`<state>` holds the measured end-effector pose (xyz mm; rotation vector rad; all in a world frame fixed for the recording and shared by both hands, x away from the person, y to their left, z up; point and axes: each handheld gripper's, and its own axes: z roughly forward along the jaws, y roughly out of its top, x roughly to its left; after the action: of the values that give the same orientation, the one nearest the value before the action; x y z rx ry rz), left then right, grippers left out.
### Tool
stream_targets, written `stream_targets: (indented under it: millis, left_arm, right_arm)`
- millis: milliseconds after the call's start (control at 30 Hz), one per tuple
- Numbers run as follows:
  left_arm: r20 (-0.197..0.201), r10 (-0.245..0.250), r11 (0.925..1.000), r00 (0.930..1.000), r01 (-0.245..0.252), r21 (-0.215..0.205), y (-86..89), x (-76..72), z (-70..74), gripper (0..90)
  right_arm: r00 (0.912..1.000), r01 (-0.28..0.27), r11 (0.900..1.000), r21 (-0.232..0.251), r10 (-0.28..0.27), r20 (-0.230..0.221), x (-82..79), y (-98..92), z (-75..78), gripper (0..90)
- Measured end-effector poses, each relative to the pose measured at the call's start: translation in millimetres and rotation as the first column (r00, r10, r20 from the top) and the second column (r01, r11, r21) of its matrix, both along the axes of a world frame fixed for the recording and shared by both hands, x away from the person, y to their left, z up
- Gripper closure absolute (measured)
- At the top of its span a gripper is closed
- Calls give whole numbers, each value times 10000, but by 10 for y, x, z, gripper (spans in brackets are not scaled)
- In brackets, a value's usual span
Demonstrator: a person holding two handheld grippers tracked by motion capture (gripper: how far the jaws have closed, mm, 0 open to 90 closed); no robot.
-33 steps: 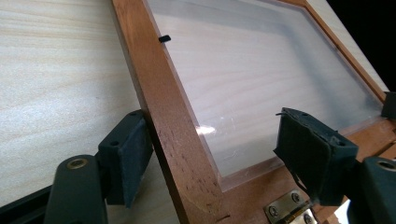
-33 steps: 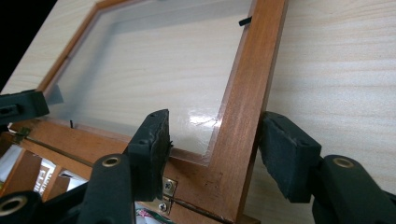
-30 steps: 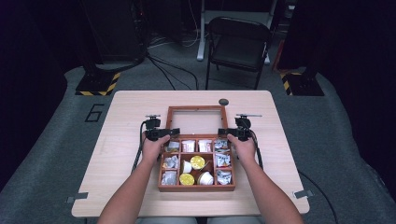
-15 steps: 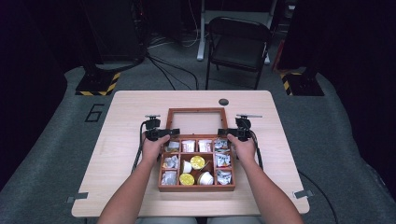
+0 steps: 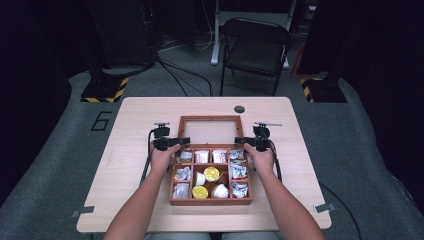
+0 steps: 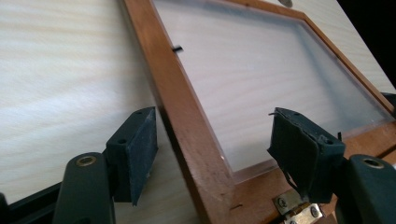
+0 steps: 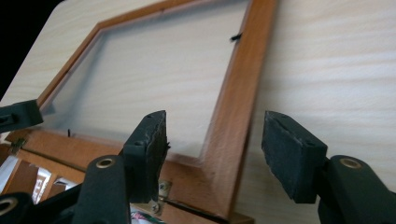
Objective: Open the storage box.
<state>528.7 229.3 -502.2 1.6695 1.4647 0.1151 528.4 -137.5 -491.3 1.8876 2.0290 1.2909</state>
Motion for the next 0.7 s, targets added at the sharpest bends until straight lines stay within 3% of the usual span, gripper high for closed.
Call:
stream_targets:
  millis: [167,233,267,367,400,467,700]
  left_arm:
    - [181,82,9999,9998,-81,-78,98,-57,126,325]
    - [272,178,9987,9995,-164,-481,147,-102,198,328]
    - [326,172,9984,9993,-154,-539,163,-143,251,336]
    - [526,64,9993,9986,-44,-384,168,-202,331,340]
    - [658,-2,9997,9978,18,-234,174,-220,360,340]
    - [755,91,9992,9971,-61,-404,163,-257,420,346]
    - [874,-289,9983,9958,332,-484,153,-374,545,350]
  right_arm:
    - [9993,26,9997,-238,-17,365,-73,-69,118,400]
    - [9962,-300,9987,-421,333,800,-142,-51,205,403]
    - [9908,-657,9960,-599,722,1144,-221,1,285,411]
    - [9787,-1260,9875,-944,1393,1511,-328,103,363,415]
    - [9765,-1355,9851,-1057,1508,1539,-360,136,381,418]
    - [9682,-1667,9771,-1325,1877,1657,-428,211,418,421]
    - [9473,-2555,9586,-1258,2742,1657,-632,400,467,429]
